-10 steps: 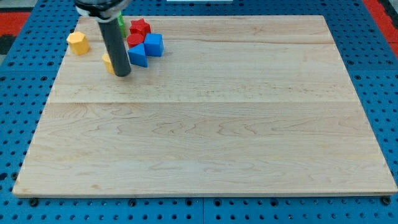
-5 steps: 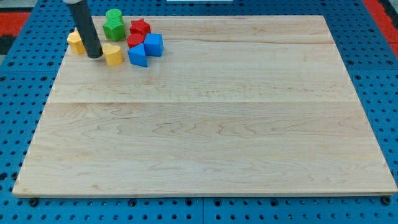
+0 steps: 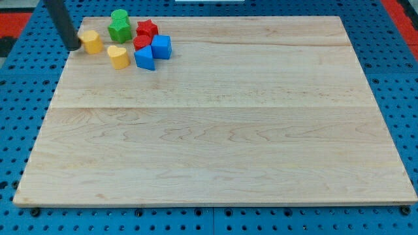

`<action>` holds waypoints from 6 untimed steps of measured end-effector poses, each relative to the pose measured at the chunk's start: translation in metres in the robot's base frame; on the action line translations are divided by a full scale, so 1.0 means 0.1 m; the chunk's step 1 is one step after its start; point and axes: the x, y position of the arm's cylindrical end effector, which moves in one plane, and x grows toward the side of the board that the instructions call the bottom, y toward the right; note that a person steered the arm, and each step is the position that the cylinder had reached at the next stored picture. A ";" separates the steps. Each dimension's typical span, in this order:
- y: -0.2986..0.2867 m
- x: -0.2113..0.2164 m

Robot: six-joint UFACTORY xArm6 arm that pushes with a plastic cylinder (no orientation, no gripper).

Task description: Slide both the yellow blocks to the bottom side of the green star

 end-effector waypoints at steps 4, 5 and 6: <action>0.45 -0.14; -0.32 0.01; -0.42 0.45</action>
